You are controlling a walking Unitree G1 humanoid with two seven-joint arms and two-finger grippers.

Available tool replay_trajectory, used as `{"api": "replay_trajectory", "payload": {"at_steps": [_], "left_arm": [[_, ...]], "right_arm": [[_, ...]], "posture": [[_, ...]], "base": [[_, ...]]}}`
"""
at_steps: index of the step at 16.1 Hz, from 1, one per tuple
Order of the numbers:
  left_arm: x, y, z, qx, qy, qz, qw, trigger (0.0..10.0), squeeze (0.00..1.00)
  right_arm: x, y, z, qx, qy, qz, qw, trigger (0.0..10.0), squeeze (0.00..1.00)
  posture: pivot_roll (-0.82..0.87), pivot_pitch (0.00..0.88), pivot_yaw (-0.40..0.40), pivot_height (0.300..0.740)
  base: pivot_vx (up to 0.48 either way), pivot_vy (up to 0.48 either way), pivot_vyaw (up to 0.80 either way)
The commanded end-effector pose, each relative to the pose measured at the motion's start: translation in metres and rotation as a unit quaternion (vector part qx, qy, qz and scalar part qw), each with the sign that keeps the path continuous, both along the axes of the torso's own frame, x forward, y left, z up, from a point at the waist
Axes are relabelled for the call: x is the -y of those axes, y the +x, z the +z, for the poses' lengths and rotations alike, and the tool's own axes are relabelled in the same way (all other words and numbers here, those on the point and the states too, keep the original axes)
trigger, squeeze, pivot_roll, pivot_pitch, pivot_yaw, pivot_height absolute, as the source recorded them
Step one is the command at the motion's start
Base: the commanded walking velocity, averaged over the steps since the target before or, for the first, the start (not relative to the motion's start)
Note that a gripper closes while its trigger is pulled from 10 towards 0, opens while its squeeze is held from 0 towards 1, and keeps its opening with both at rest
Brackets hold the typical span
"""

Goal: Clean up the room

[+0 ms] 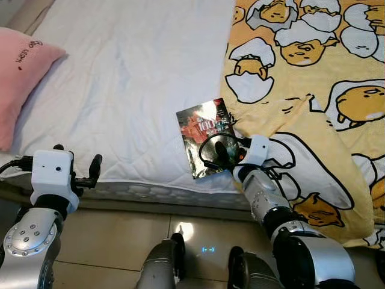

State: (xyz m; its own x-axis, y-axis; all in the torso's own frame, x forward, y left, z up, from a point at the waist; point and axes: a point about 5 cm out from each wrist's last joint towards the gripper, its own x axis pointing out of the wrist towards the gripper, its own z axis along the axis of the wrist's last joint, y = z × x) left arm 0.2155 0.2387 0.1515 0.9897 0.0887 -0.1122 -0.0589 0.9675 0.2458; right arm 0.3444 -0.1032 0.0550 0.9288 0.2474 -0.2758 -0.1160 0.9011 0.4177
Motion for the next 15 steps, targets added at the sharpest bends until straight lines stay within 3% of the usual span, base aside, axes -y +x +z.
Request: {"api": "replay_trajectory", "payload": {"at_steps": [1, 2, 3, 6, 8, 15], "left_arm": [[-0.003, -0.003, -0.006, -0.014, 0.000, 0.010, 1.000, 10.0, 0.00], [-0.002, -0.003, -0.006, -0.014, 0.000, 0.010, 1.000, 10.0, 0.00], [-0.002, -0.003, -0.006, -0.014, 0.000, 0.008, 1.000, 10.0, 0.00], [-0.003, -0.002, -0.004, -0.012, 0.002, 0.008, 1.000, 10.0, 0.00], [-0.002, 0.002, -0.005, -0.011, -0.006, 0.008, 1.000, 10.0, 0.00], [0.005, 0.014, -0.007, -0.009, -0.004, -0.009, 1.000, 10.0, 0.00]], "right_arm": [[-0.023, -0.016, -0.020, -0.054, 0.017, 0.033, 0.998, 0.0, 0.51], [-0.023, -0.016, -0.020, -0.053, 0.023, 0.033, 0.998, 0.0, 0.08], [-0.023, -0.016, -0.019, -0.050, 0.023, 0.026, 0.998, 0.0, 0.00], [-0.027, -0.016, -0.019, -0.058, 0.057, 0.026, 0.996, 0.0, 0.00], [-0.031, -0.016, -0.019, -0.085, 0.154, -0.002, 0.984, 0.0, 0.00], [-0.040, -0.020, -0.019, -0.082, 0.161, 0.011, 0.984, 0.0, 0.00]], "posture": [[0.36, 0.307, 0.101, 0.736], [0.36, 0.305, 0.100, 0.736], [0.36, 0.303, 0.101, 0.736], [0.36, 0.304, 0.108, 0.736], [0.36, 0.304, 0.111, 0.736], [0.32, 0.280, 0.103, 0.736]], "base": [[0.000, 0.000, 0.00], [0.000, 0.000, 0.00], [0.000, 0.000, 0.00], [0.000, 0.000, 0.00], [0.000, 0.000, 0.00], [0.000, 0.000, 0.00]]}}
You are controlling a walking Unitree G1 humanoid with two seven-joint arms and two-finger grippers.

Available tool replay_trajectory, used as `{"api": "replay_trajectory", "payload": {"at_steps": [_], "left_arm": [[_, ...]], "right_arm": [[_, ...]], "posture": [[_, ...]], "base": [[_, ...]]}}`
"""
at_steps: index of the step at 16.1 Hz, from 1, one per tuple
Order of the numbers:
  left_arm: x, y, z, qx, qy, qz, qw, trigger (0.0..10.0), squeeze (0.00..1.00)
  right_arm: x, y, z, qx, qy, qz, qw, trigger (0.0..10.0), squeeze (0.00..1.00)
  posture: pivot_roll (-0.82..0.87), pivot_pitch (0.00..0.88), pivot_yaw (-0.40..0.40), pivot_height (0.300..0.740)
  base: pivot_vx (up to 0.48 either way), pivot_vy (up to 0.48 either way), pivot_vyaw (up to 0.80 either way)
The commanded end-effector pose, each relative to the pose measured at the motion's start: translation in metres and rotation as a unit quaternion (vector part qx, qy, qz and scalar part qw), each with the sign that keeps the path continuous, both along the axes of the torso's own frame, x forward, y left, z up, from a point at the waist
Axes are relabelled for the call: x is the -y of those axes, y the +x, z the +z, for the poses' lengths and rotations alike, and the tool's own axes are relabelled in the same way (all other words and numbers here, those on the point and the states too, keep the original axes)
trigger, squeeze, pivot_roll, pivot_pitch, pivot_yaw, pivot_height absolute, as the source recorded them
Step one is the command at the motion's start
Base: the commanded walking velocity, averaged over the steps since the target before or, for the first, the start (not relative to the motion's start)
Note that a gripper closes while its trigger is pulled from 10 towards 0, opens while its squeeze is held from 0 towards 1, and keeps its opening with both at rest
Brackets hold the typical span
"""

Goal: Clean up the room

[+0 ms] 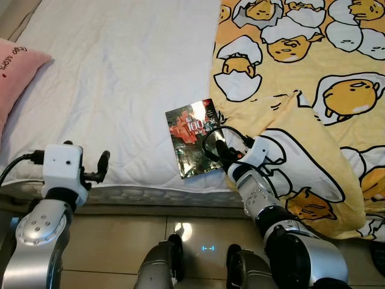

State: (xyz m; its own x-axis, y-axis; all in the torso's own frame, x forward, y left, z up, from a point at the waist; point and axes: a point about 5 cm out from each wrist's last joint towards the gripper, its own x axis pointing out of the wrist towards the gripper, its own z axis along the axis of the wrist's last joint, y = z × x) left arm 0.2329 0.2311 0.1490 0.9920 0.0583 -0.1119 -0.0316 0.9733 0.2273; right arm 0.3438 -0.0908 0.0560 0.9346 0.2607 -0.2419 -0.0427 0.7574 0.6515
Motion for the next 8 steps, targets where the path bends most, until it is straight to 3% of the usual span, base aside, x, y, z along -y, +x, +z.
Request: {"api": "replay_trajectory", "payload": {"at_steps": [1, 3, 8], "left_arm": [[-0.003, -0.001, -0.004, -0.007, 0.005, 0.005, 1.000, 10.0, 0.00], [-0.003, 0.006, -0.006, -0.005, 0.001, 0.005, 1.000, 10.0, 0.00], [0.005, 0.025, -0.005, 0.016, -0.011, -0.002, 1.000, 10.0, 0.00]], "right_arm": [[-0.031, -0.018, -0.019, -0.049, 0.022, 0.059, 0.997, 0.0, 0.00], [-0.043, -0.022, -0.018, -0.021, -0.043, 0.110, 0.993, 0.0, 0.00], [-0.038, -0.016, -0.010, 0.012, -0.065, 0.117, 0.991, 0.0, 0.00]], "posture": [[0.31, 0.277, 0.100, 0.736], [0.30, 0.256, 0.099, 0.736], [0.26, 0.193, 0.066, 0.736]], "base": [[0.000, 0.000, 0.00], [0.000, 0.000, 0.00], [0.000, 0.000, 0.00]]}}
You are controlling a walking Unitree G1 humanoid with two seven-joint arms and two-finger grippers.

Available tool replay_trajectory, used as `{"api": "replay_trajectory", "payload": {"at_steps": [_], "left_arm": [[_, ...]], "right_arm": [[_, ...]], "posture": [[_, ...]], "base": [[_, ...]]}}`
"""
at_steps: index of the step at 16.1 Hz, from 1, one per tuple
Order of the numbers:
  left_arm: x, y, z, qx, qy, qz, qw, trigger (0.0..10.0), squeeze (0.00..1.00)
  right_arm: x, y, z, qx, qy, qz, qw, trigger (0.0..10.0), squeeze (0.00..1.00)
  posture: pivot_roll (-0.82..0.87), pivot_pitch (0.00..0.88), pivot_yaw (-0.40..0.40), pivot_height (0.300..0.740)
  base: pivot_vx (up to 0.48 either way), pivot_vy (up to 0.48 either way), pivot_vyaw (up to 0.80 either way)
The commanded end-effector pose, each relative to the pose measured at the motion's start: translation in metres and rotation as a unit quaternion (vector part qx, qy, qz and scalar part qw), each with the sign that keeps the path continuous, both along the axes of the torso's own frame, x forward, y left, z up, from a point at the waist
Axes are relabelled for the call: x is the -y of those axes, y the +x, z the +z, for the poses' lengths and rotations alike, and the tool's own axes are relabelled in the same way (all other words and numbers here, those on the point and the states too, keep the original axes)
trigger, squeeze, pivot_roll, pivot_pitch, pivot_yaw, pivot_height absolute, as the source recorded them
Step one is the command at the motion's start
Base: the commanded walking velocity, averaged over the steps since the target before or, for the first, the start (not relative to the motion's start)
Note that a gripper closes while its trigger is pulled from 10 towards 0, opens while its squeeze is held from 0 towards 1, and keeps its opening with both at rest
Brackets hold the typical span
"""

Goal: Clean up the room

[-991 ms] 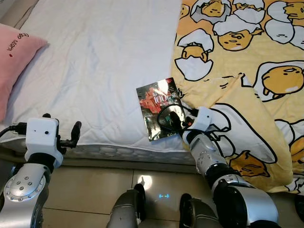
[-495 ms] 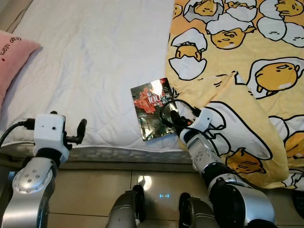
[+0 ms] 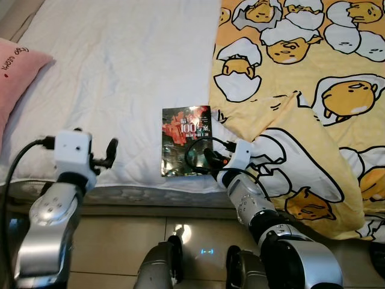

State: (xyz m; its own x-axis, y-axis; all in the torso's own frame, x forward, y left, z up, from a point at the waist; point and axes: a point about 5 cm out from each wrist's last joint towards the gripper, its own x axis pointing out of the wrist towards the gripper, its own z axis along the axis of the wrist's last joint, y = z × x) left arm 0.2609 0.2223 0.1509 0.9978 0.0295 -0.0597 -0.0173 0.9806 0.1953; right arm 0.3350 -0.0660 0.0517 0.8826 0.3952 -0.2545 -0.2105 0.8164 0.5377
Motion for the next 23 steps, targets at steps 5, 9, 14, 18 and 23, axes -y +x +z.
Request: {"api": "replay_trajectory", "payload": {"at_steps": [5, 9, 14, 18, 23], "left_arm": [[0.003, 0.012, -0.008, 0.006, -0.010, 0.010, 1.000, 10.0, 0.00], [0.009, 0.028, -0.010, 0.019, -0.012, 0.007, 1.000, 10.0, 0.00], [0.021, 0.039, -0.014, 0.029, -0.013, 0.007, 0.999, 10.0, 0.00], [0.021, 0.047, -0.011, 0.054, -0.039, 0.002, 0.998, 10.0, 0.00], [0.037, 0.062, -0.030, 0.024, -0.164, -0.002, 0.986, 10.0, 0.00]], "right_arm": [[0.007, 0.014, 0.020, 0.030, 0.020, -0.020, 0.999, 0.0, 0.00], [0.011, 0.034, 0.058, 0.110, 0.001, -0.025, 0.994, 0.0, 0.00], [0.040, 0.044, 0.092, 0.212, -0.094, -0.053, 0.971, 0.0, 0.00], [0.072, 0.016, 0.091, 0.303, -0.246, -0.111, 0.914, 0.0, 0.00], [0.075, -0.005, 0.070, 0.315, -0.326, -0.095, 0.887, 0.0, 0.00]], "posture": [[0.24, 0.138, 0.037, 0.736], [0.19, 0.064, 0.019, 0.736], [0.15, 0.000, -0.007, 0.736], [0.11, 0.000, -0.048, 0.736], [0.05, 0.000, -0.066, 0.736]], "base": [[0.000, 0.000, 0.00], [0.000, 0.000, 0.00], [0.000, 0.000, 0.00], [0.000, 0.000, 0.00], [0.000, 0.288, 0.00]]}}
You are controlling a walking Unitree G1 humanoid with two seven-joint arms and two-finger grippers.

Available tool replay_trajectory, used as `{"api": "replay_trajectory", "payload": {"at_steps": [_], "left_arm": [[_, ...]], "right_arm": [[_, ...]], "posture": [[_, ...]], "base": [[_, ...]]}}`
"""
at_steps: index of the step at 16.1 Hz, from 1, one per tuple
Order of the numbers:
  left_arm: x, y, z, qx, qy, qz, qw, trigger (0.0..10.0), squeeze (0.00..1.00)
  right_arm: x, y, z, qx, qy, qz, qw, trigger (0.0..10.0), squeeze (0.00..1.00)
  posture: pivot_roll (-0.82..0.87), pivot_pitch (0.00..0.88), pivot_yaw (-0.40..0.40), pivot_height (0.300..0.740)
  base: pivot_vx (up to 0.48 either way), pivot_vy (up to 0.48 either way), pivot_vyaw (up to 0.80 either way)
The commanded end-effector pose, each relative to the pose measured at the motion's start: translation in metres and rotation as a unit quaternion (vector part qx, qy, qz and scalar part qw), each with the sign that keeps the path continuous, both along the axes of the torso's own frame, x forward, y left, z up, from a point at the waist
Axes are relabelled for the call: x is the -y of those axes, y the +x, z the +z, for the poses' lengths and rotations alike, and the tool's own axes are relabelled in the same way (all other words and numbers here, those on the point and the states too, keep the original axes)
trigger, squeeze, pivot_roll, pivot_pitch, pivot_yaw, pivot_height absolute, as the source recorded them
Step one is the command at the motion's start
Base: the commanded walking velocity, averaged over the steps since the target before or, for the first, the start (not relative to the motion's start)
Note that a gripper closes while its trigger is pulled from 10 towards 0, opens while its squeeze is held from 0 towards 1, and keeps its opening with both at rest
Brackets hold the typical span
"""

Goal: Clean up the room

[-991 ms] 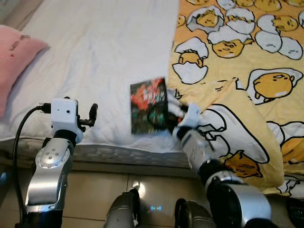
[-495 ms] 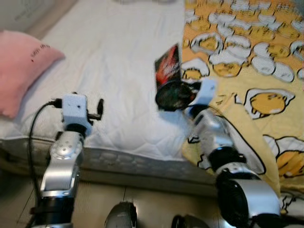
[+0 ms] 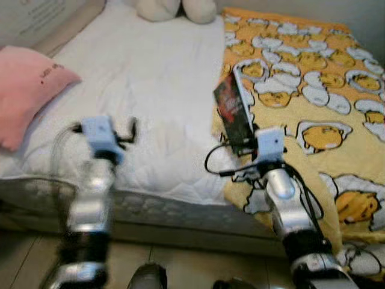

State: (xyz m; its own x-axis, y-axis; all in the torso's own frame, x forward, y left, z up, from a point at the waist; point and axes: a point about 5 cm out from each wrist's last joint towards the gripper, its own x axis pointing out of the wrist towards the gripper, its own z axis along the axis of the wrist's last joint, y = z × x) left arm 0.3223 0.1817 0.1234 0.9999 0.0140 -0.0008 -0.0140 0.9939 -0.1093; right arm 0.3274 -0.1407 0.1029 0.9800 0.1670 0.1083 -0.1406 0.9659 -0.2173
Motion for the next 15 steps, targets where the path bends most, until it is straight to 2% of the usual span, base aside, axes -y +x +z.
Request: {"api": "replay_trajectory", "payload": {"at_steps": [1, 3, 6, 9, 10, 15], "left_arm": [[0.004, -0.001, -0.009, -0.016, -0.014, -0.012, 1.000, 10.0, 0.00], [0.017, 0.002, -0.017, -0.027, 0.002, -0.036, 0.999, 10.0, 0.00], [0.026, 0.010, -0.010, -0.015, 0.046, -0.055, 0.997, 10.0, 0.00], [0.021, 0.011, -0.004, 0.009, 0.021, -0.005, 1.000, 10.0, 0.00], [0.020, 0.009, -0.005, 0.010, 0.026, 0.001, 1.000, 10.0, 0.00], [0.019, 0.010, -0.004, 0.013, 0.048, -0.009, 0.999, 10.0, 0.00]], "right_arm": [[0.005, 0.003, 0.021, 0.038, -0.006, 0.004, 0.999, 0.0, 0.00], [0.013, 0.004, 0.022, 0.028, -0.014, 0.008, 0.999, 0.0, 0.00], [0.016, 0.007, 0.019, 0.014, 0.000, 0.000, 1.000, 0.0, 0.00], [0.018, 0.005, 0.011, -0.011, 0.043, -0.010, 0.999, 0.0, 0.00], [0.019, 0.002, 0.010, -0.011, 0.045, -0.008, 0.999, 0.0, 0.00], [0.018, -0.007, 0.001, -0.021, 0.057, -0.006, 0.998, 0.0, 0.00]], "posture": [[0.03, 0.000, -0.075, 0.736], [0.01, 0.000, -0.079, 0.736], [-0.02, 0.000, -0.063, 0.736], [-0.03, 0.000, -0.038, 0.736], [-0.03, 0.000, -0.035, 0.736], [-0.04, 0.000, -0.023, 0.736]], "base": [[0.000, 0.480, 0.00], [0.000, 0.480, 0.00], [0.000, 0.480, 0.00], [0.000, 0.477, 0.00], [0.000, 0.480, 0.00], [0.000, 0.480, 0.00]]}}
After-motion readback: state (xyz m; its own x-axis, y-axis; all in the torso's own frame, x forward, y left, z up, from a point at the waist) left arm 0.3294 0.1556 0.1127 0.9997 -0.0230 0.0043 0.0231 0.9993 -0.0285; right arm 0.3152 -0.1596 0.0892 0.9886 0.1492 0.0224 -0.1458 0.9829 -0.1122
